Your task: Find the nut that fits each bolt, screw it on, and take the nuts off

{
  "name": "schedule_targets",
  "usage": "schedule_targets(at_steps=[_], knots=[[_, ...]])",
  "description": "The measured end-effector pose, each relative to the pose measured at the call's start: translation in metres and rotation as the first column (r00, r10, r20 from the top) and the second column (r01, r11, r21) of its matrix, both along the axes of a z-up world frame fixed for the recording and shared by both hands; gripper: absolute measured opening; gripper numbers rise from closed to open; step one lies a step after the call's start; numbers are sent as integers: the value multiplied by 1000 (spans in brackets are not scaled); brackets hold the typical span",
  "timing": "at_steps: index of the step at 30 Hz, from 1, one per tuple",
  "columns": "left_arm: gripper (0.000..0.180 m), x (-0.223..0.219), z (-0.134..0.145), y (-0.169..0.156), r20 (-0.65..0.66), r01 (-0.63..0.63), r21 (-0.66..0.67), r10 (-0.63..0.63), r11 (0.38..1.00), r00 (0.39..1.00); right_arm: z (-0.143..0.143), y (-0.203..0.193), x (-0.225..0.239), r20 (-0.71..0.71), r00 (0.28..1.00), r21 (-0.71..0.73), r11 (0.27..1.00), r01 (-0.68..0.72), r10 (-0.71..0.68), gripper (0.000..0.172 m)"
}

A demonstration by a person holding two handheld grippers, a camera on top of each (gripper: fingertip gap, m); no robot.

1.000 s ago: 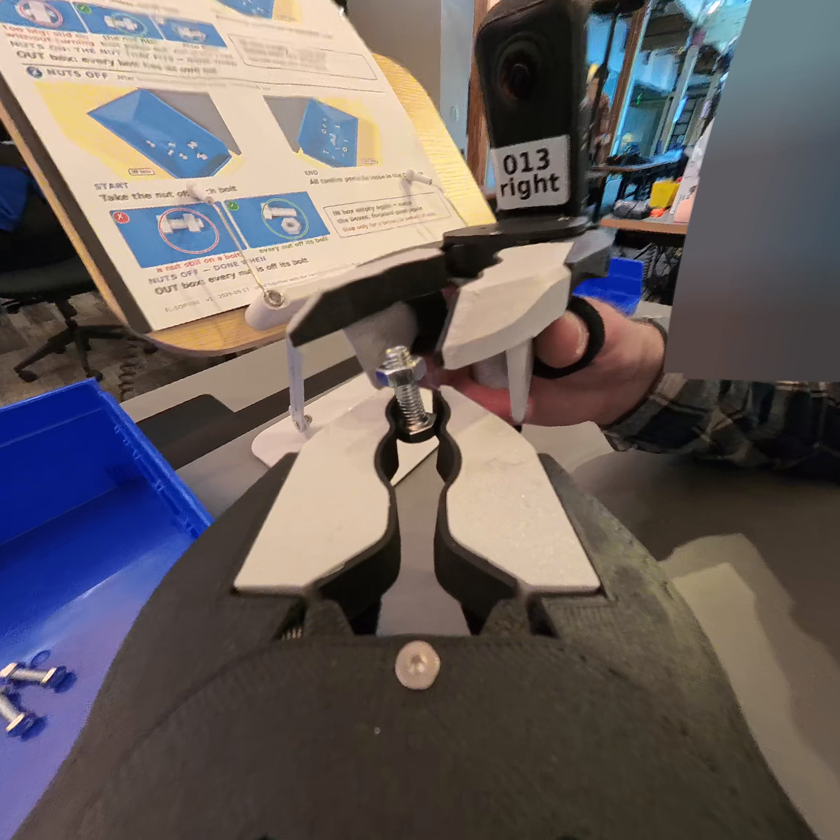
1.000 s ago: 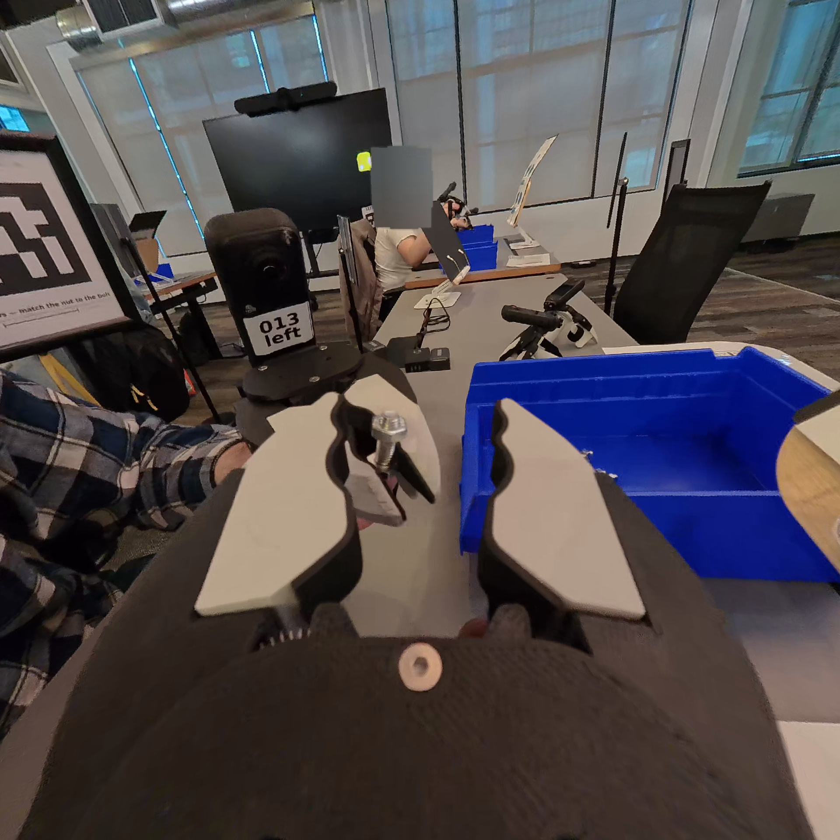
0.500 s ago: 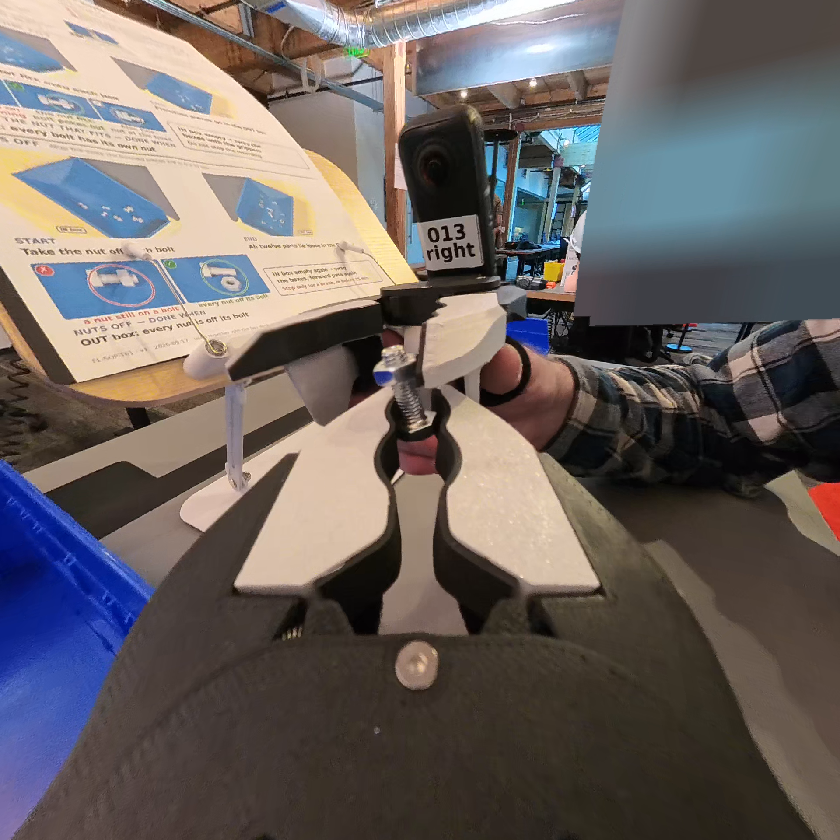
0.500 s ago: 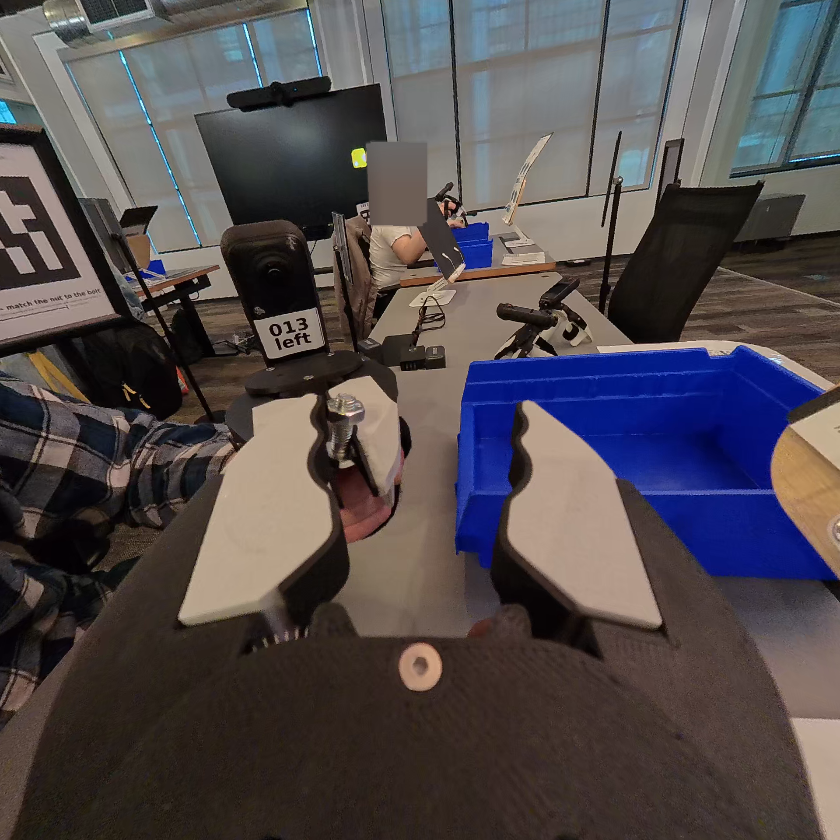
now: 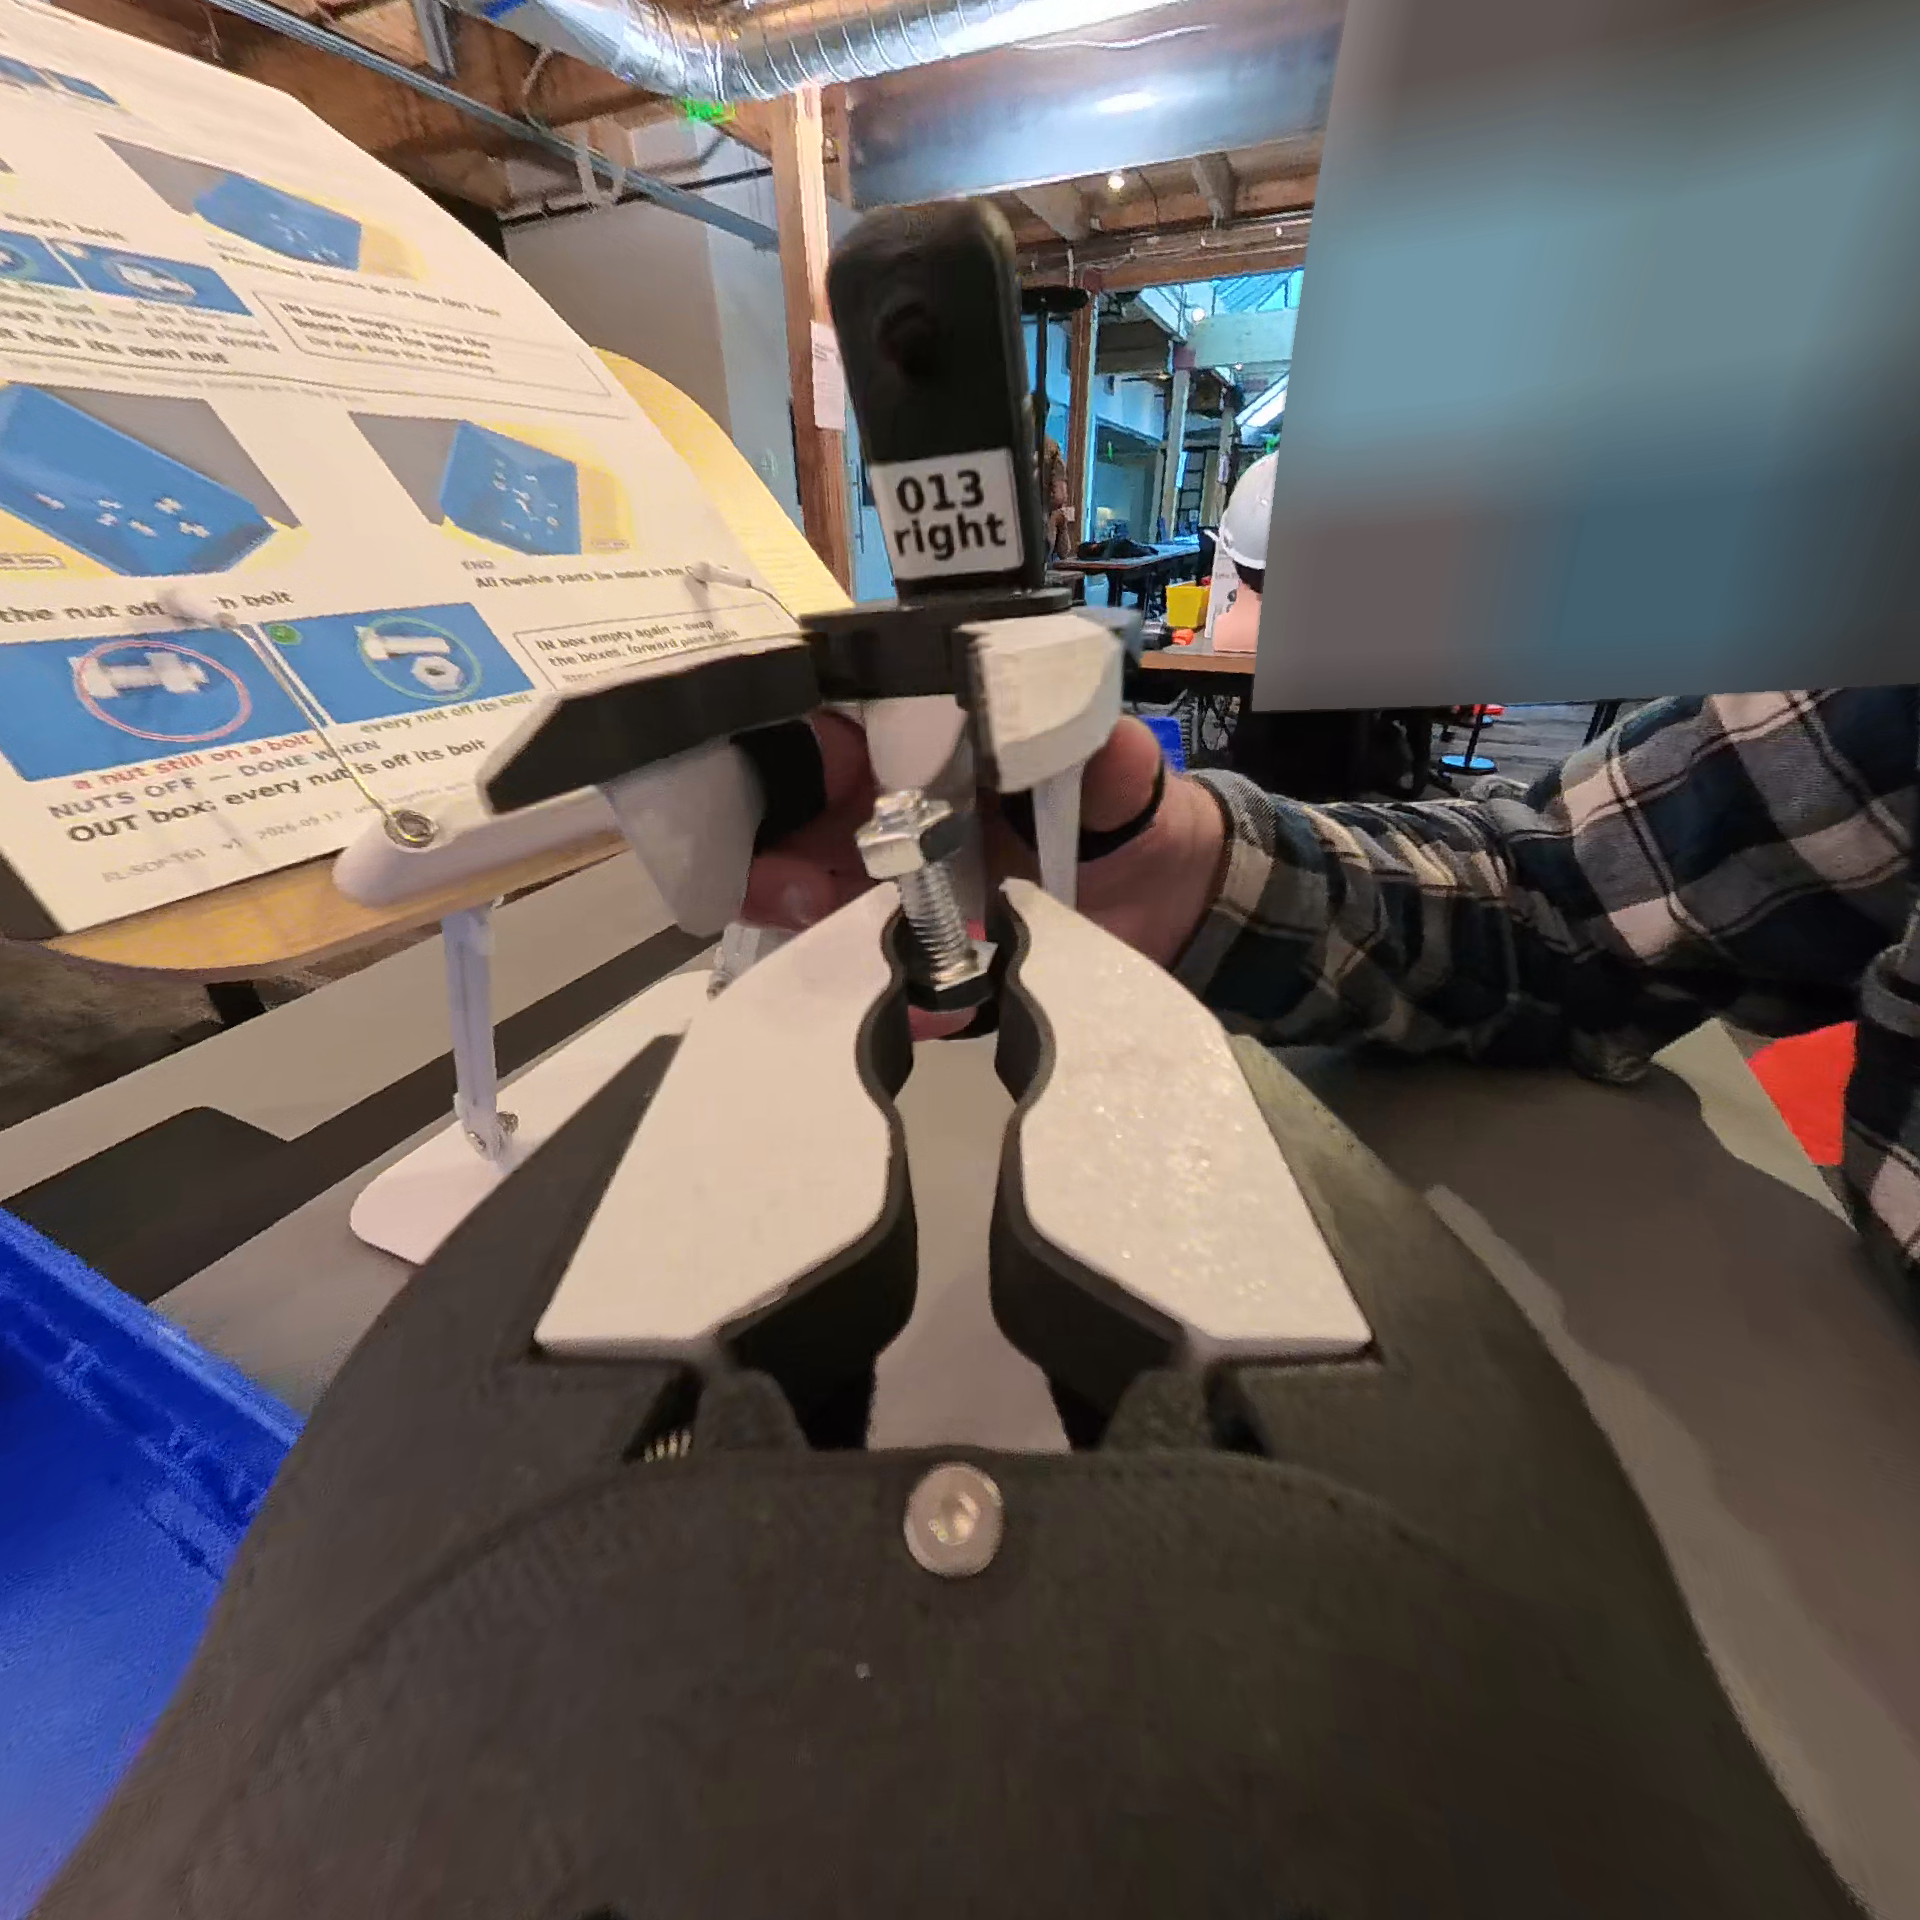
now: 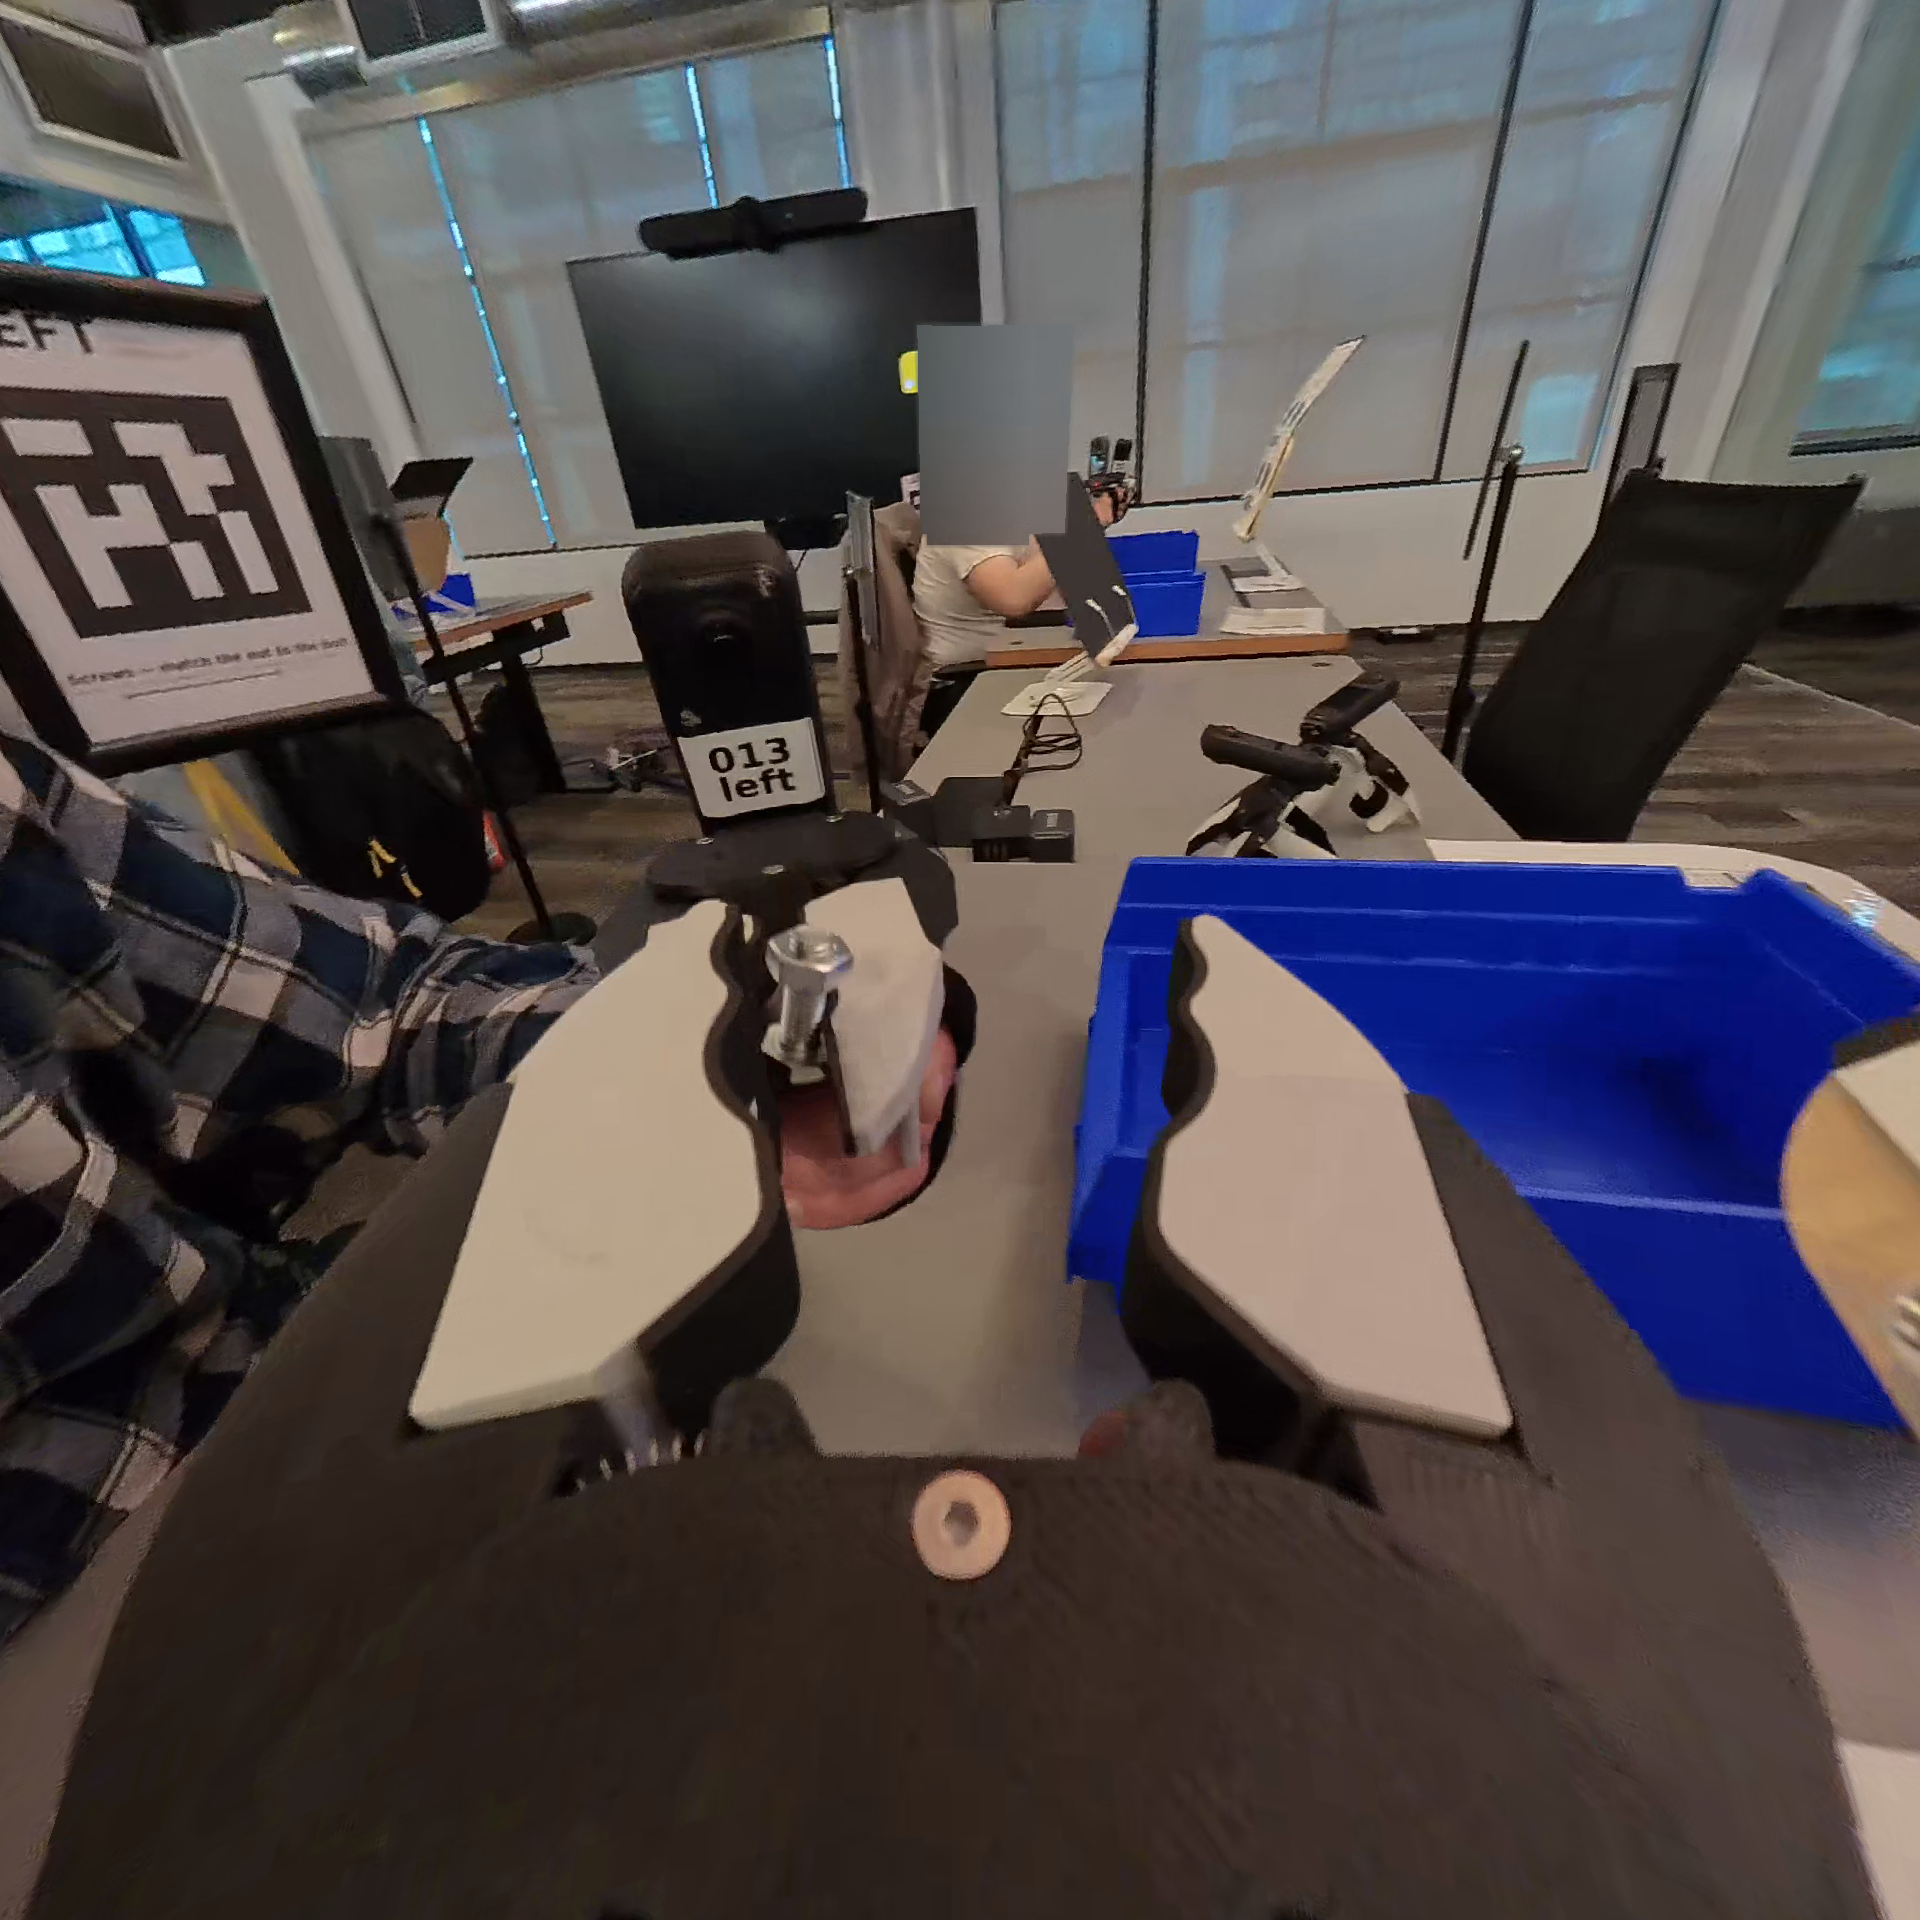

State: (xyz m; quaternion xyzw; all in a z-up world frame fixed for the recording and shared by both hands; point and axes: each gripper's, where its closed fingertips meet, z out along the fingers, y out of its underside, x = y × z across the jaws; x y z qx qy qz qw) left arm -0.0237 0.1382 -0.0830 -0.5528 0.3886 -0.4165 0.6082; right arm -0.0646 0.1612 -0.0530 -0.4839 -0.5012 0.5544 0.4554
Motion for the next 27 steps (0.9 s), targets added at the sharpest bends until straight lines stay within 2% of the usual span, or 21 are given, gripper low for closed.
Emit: schedule_targets(at_steps=[5,7,8,11,14,18,24,26,27], knots=[[11,5,-1,-5,-21,14,18,-13,1000,1000,-6,1,-2,13,1000,-25,1000,-7,8,88],[11,1,5,-5,11,9,22,-9,1000,1000,-3,7,3,-1,1000,-26,1000,7,-7,84],[11,-2,10,-7,40,26,24,-27,999,999,-2,14,7,-4,999,-22,999,34,-34,69],[11,-5,11,-6,22,11,42,-12,999,1000,-4,23,12,7,999,-27,998,51,-51,75],[11,-2,7,-6,11,21,32,-22,999,1000,3,9,9,-36,999,-17,1000,0,0,75],[11,1,5,-8,-2,27,34,-27,999,1000,2,-9,1,-22,999,12,999,-42,43,76],[11,2,6,-9,-7,30,42,-29,999,1000,-2,-6,1,-11,999,5,999,-40,40,79],[11,-1,9,-10,11,37,43,-37,998,999,-1,5,7,-19,1000,-6,1000,-10,10,68],[11,-1,10,-10,5,32,48,-32,998,999,-1,11,9,-22,1000,-16,1000,10,-11,68]])
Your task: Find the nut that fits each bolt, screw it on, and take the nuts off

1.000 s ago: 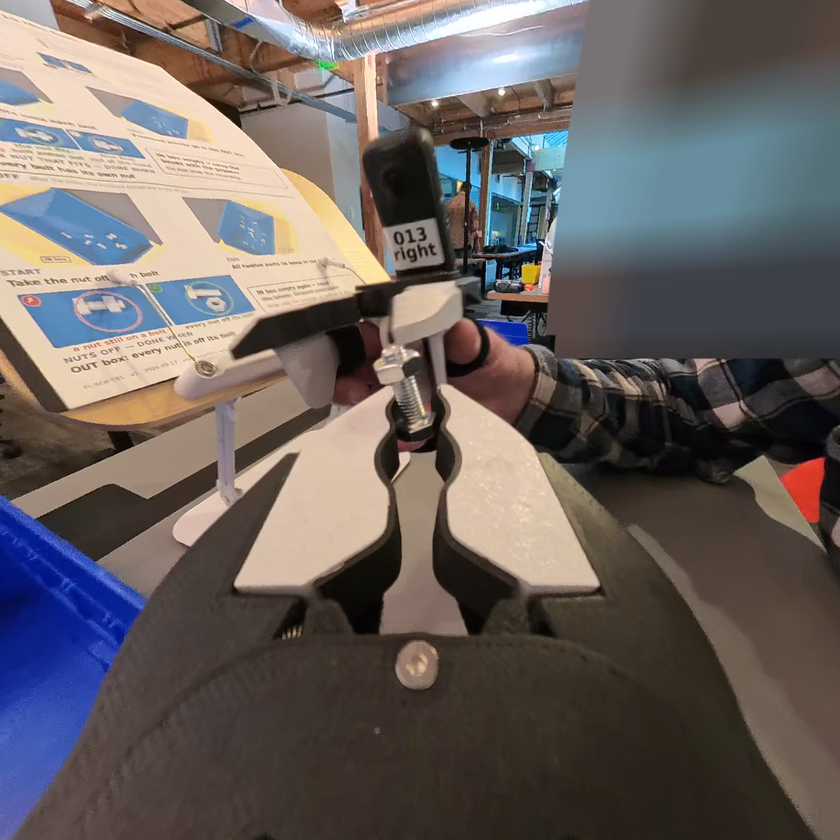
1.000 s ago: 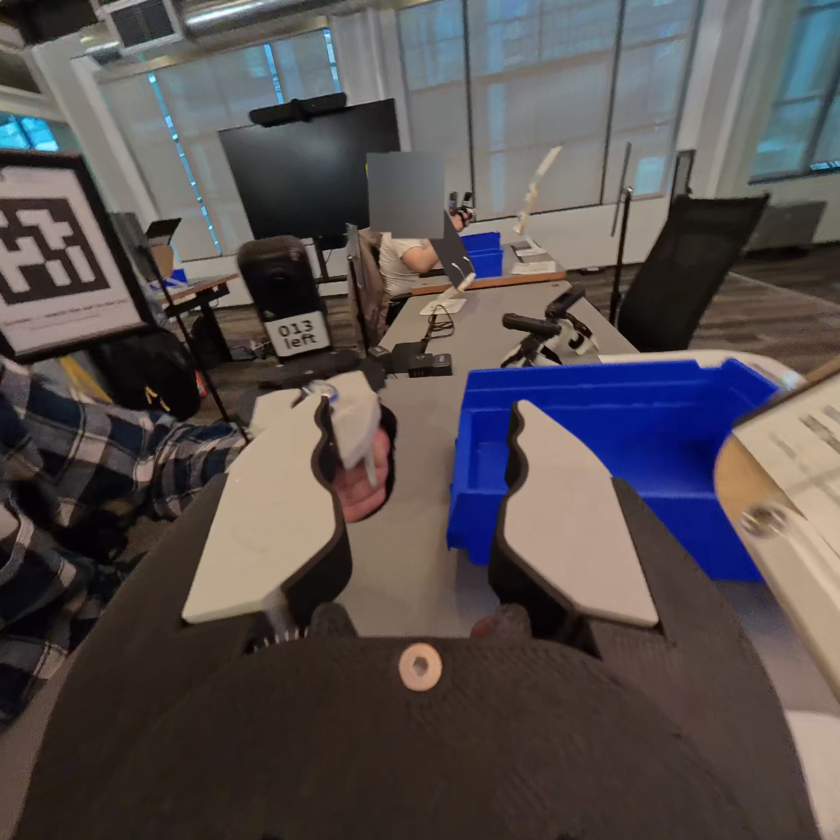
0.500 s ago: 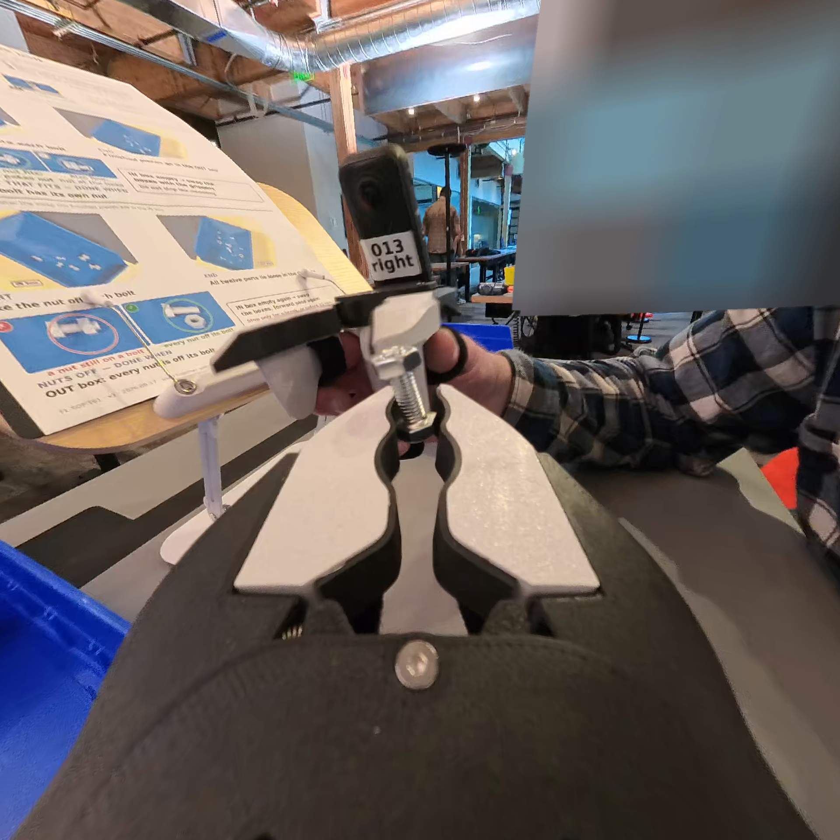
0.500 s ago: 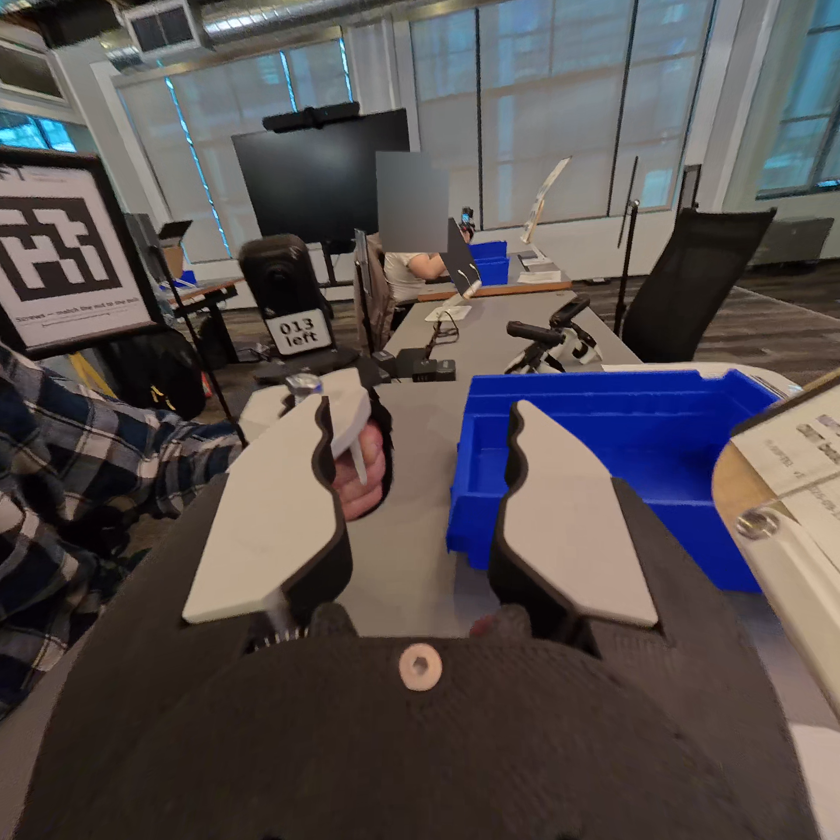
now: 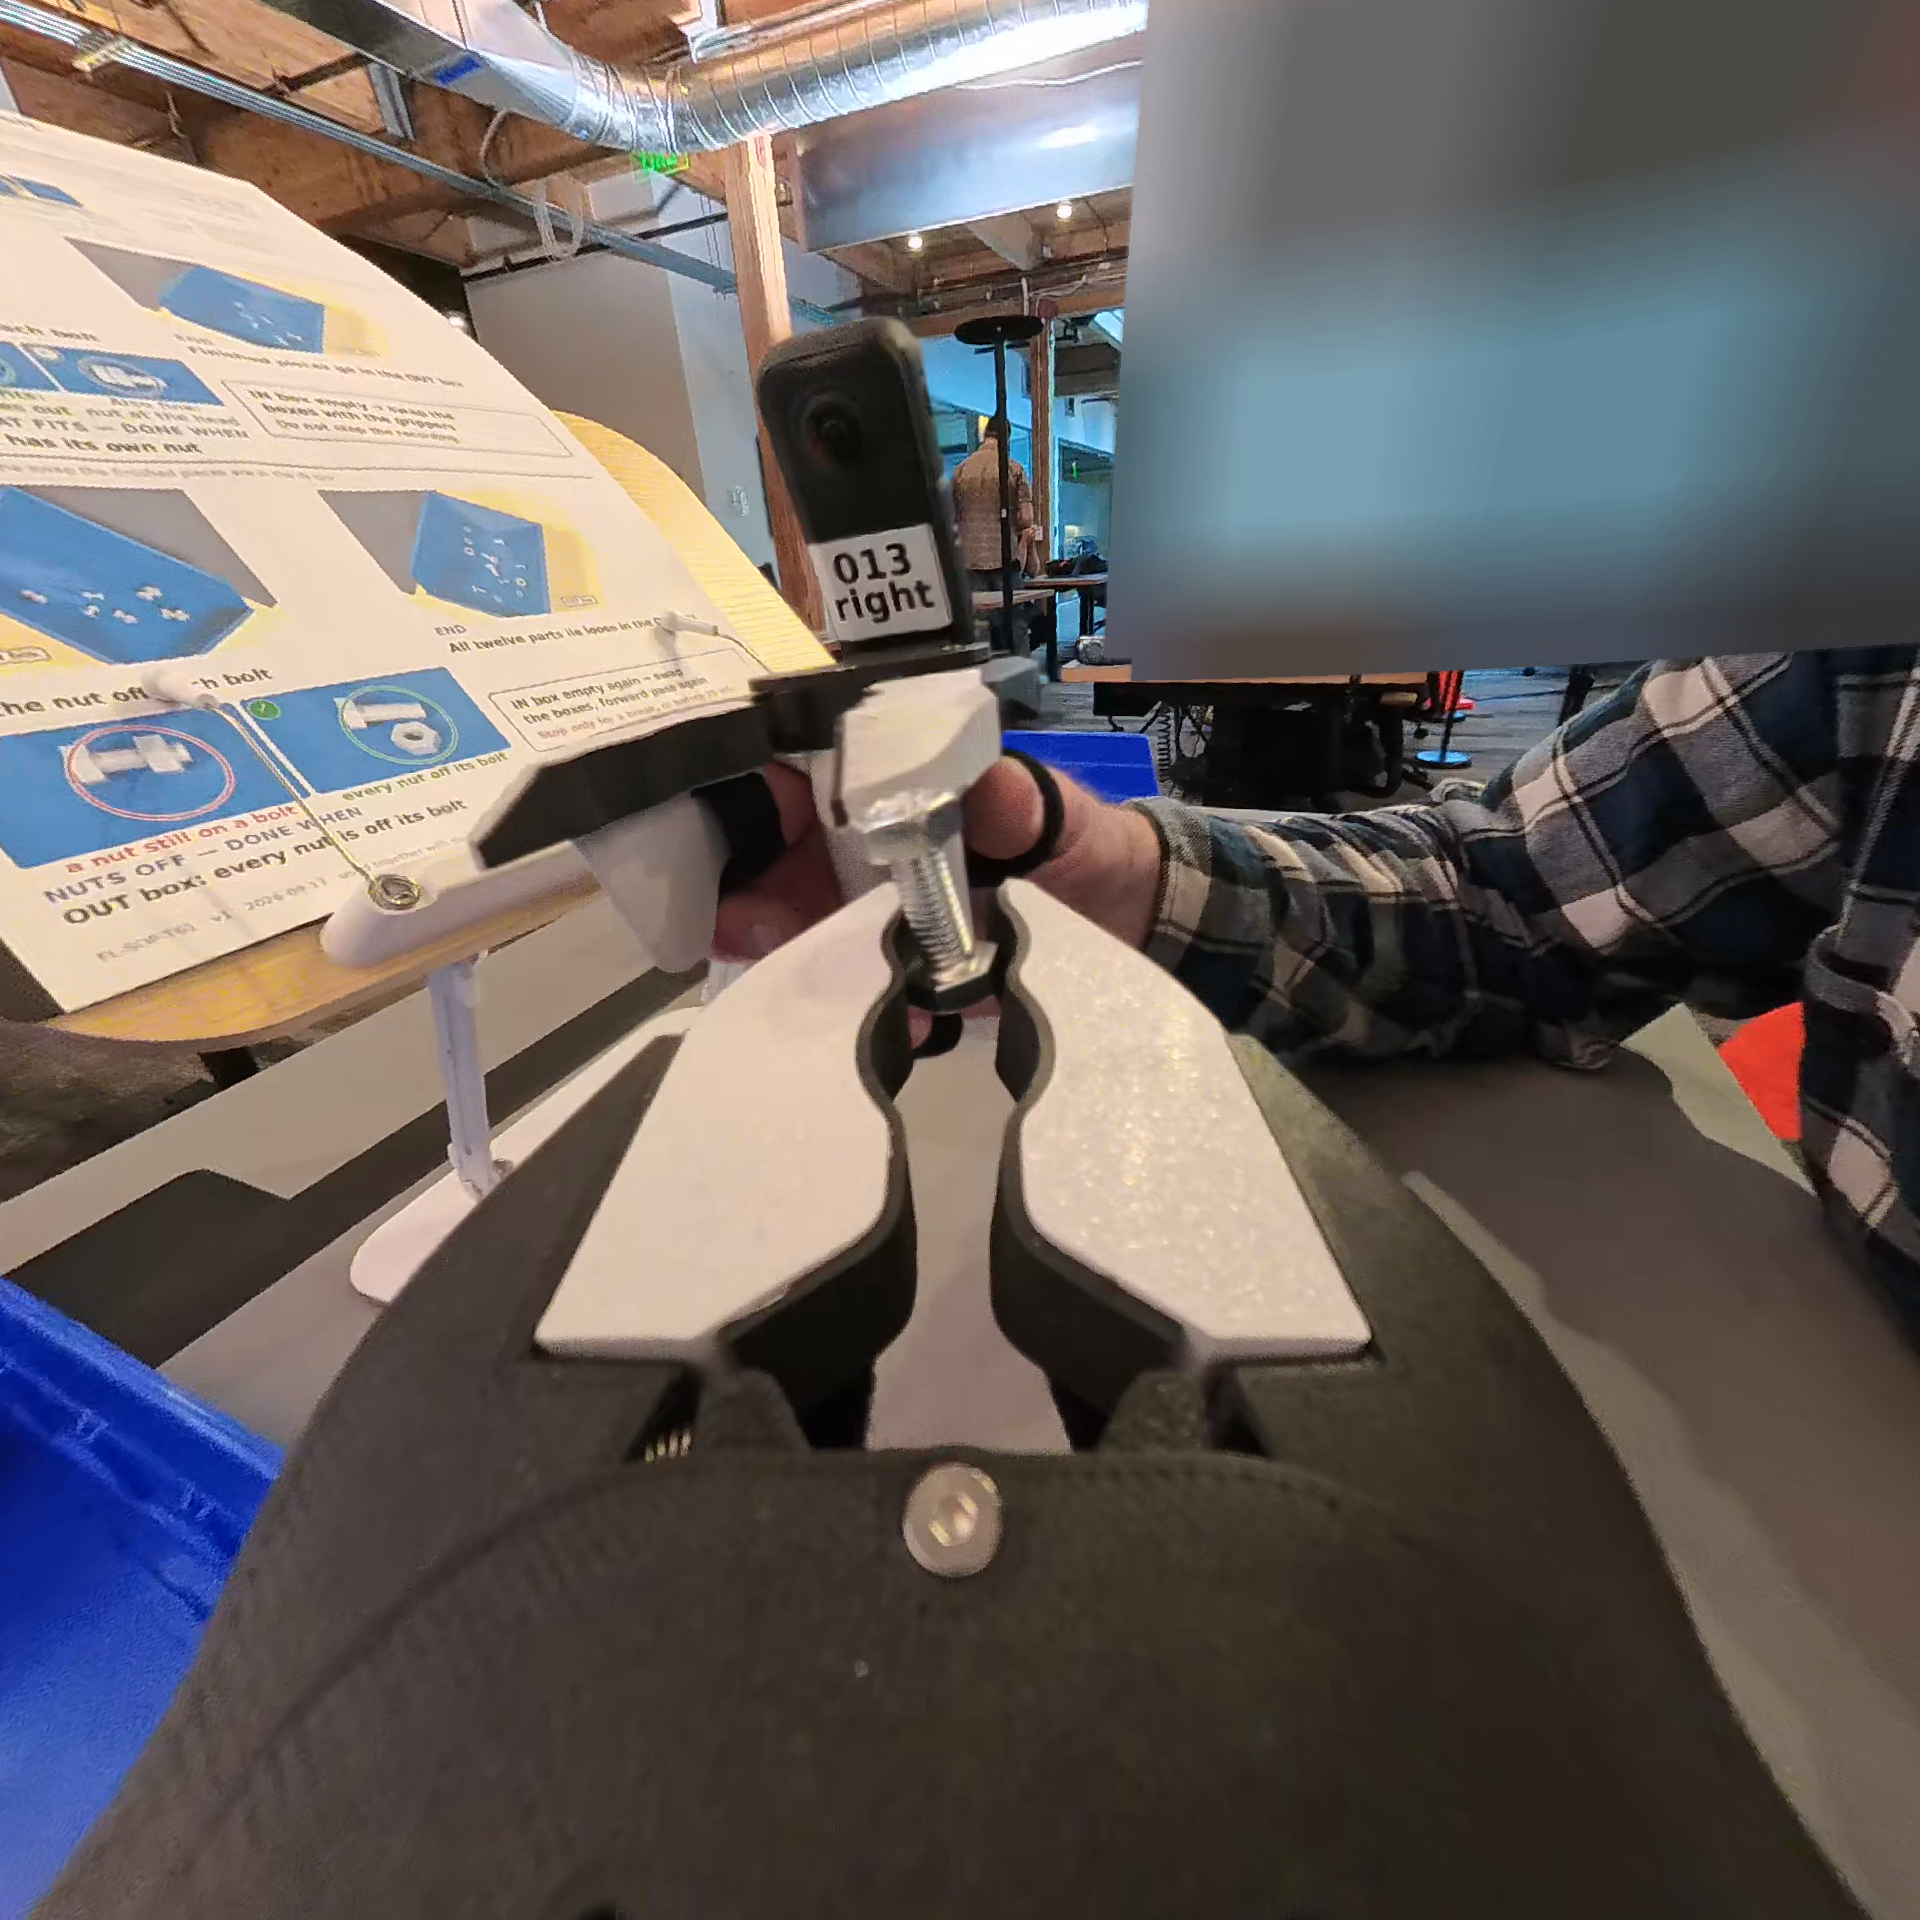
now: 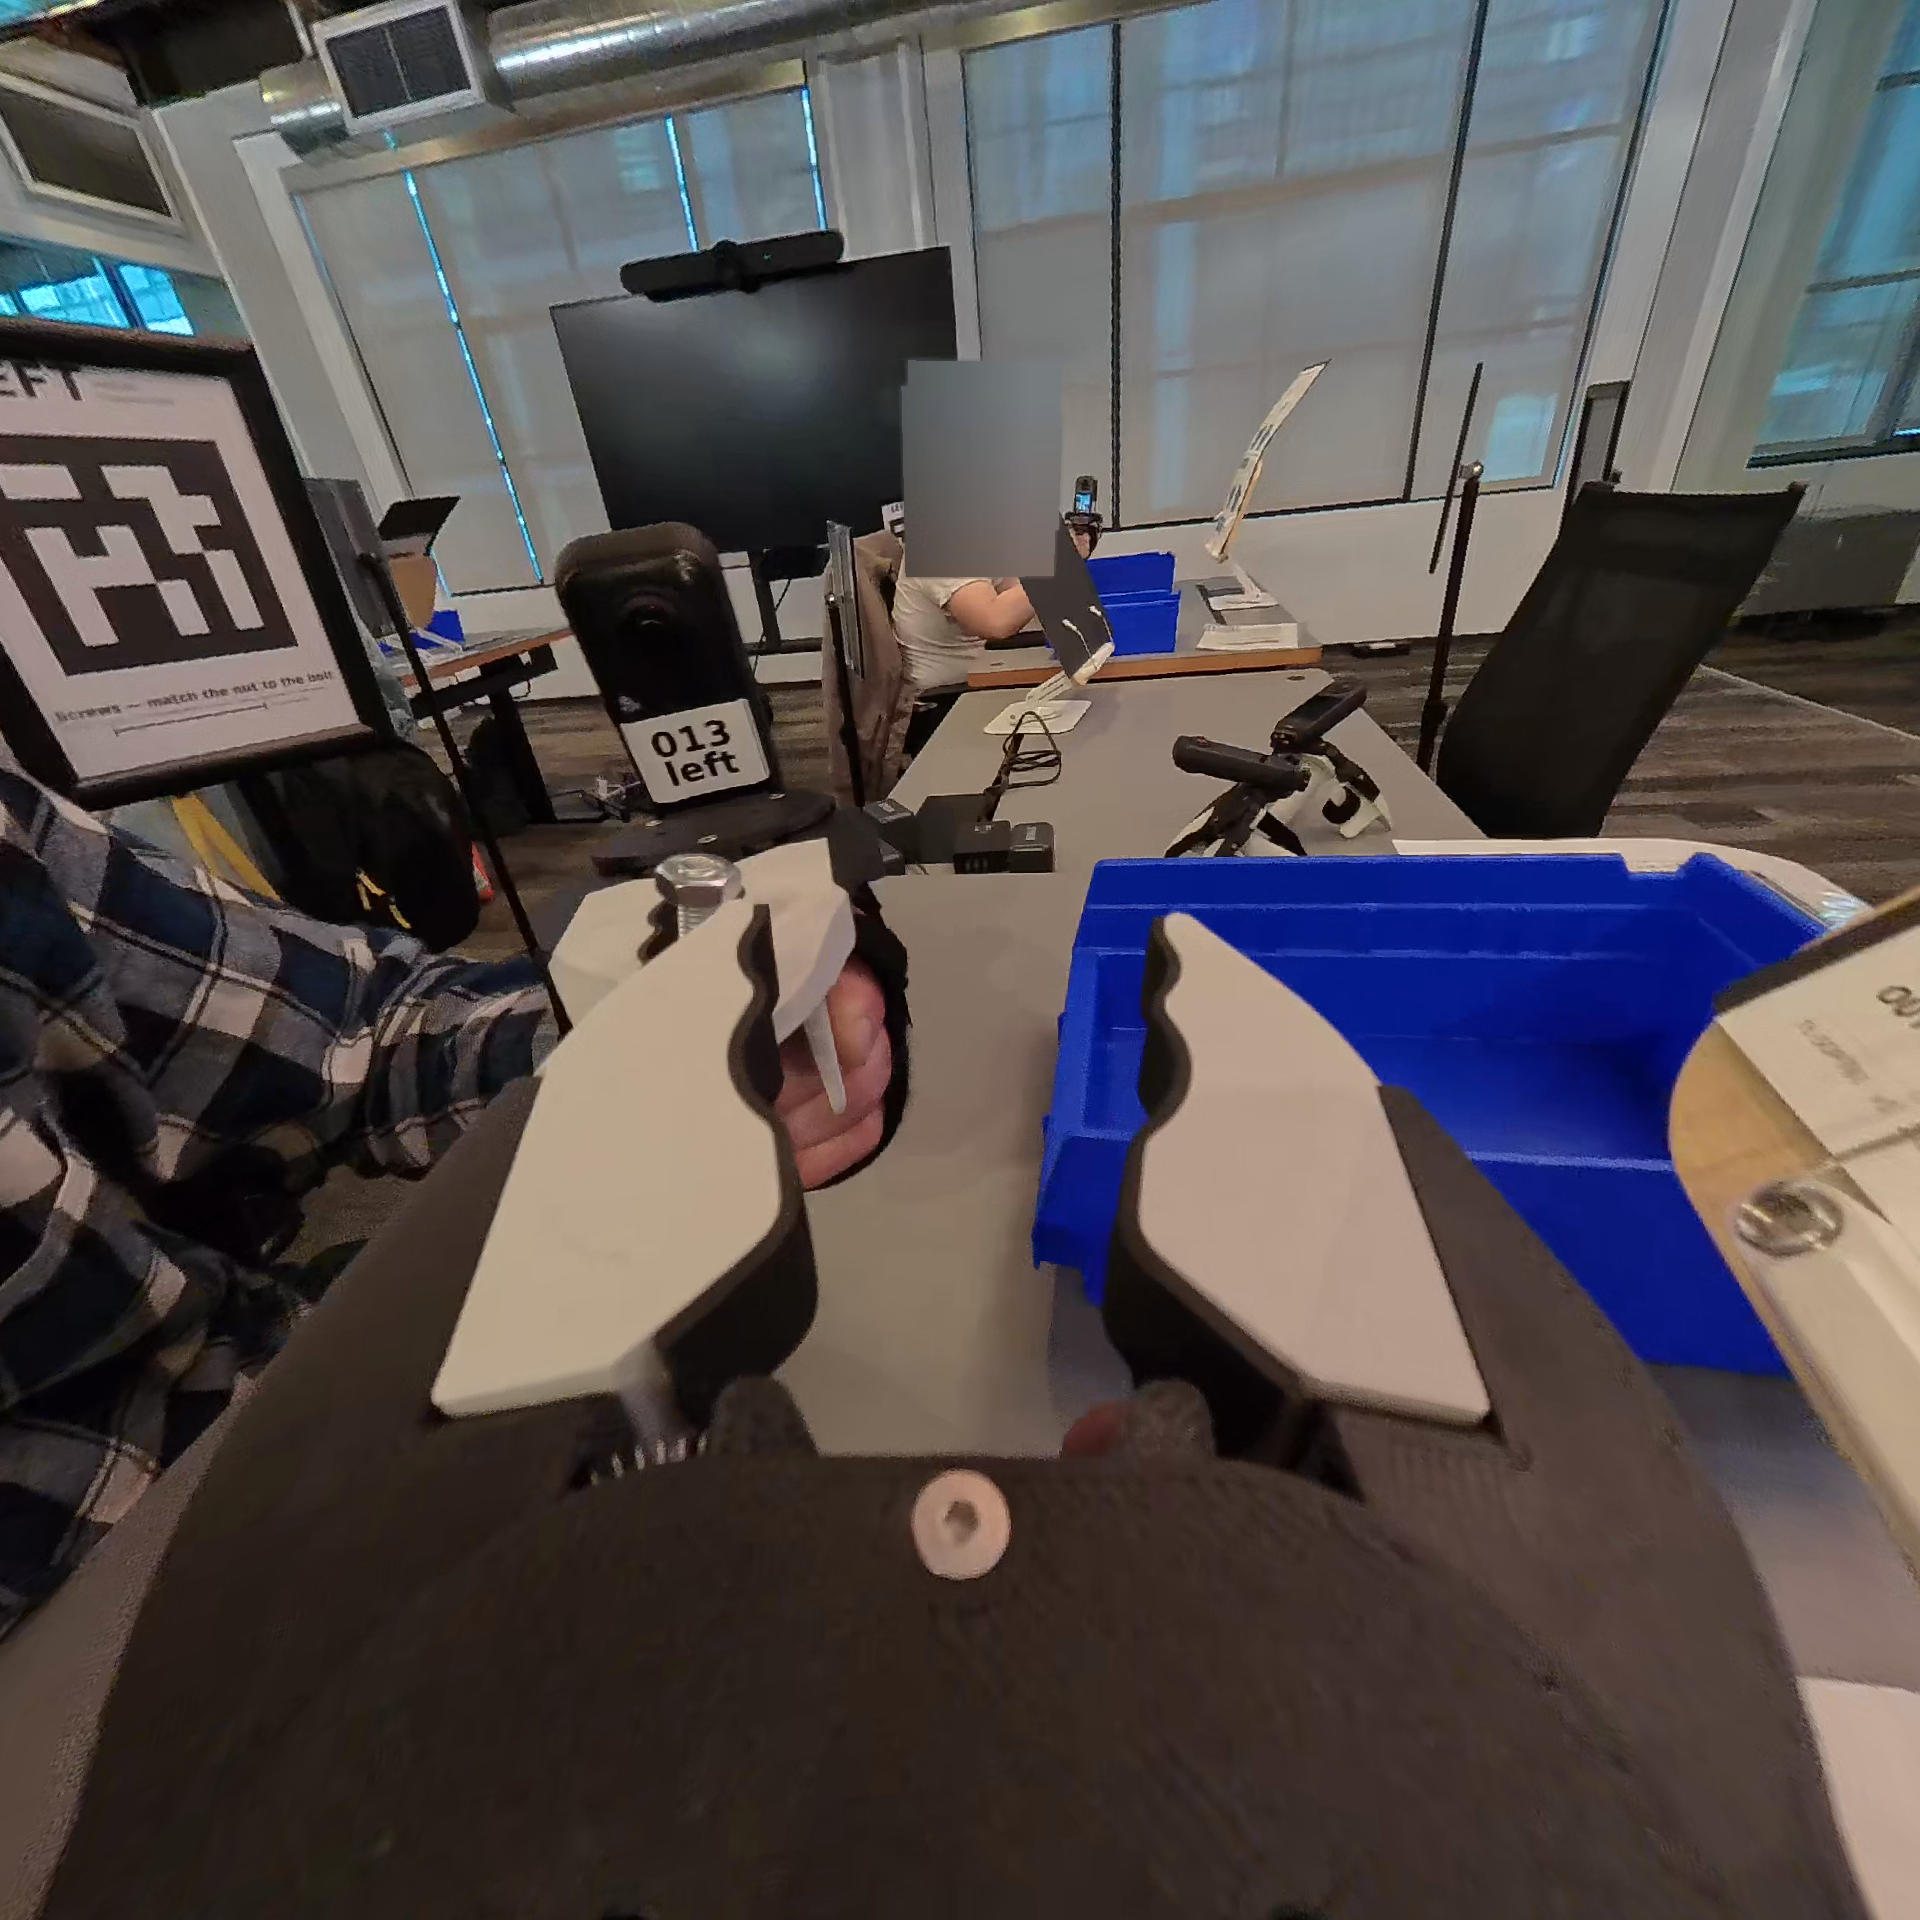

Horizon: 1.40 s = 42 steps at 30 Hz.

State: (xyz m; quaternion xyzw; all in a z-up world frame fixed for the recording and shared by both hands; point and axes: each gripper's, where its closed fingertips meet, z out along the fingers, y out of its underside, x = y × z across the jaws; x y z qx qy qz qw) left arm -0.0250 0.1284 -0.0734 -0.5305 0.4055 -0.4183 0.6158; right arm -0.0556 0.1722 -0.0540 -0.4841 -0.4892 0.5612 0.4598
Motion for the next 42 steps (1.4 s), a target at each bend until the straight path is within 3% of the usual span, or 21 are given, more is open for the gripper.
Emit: schedule_targets(at_steps=[9,13,17,25,32,34,42], knots=[[12,8,-9,0,-52,-6,6,6,1000,999,3,-30,-8,7,996,78,993,-91,91,71],[11,8,-8,-1,-60,-15,24,16,1000,998,1,-22,-6,9,997,51,996,-79,79,76],[11,2,-1,-2,-36,-19,40,21,999,999,3,-9,1,-5,999,44,998,-39,39,68],[11,5,-5,-2,-63,-26,52,29,998,998,8,-34,-5,-31,992,78,990,-117,120,70],[11,5,-4,-2,-66,-30,51,33,998,997,4,-22,-4,-14,996,50,995,-85,85,75],[11,2,-2,-2,-41,-20,43,22,999,999,5,-16,-1,-16,998,55,997,-58,59,66],[11,3,-3,-1,-55,-35,46,38,998,998,8,-19,0,-22,997,65,996,-68,70,66]])
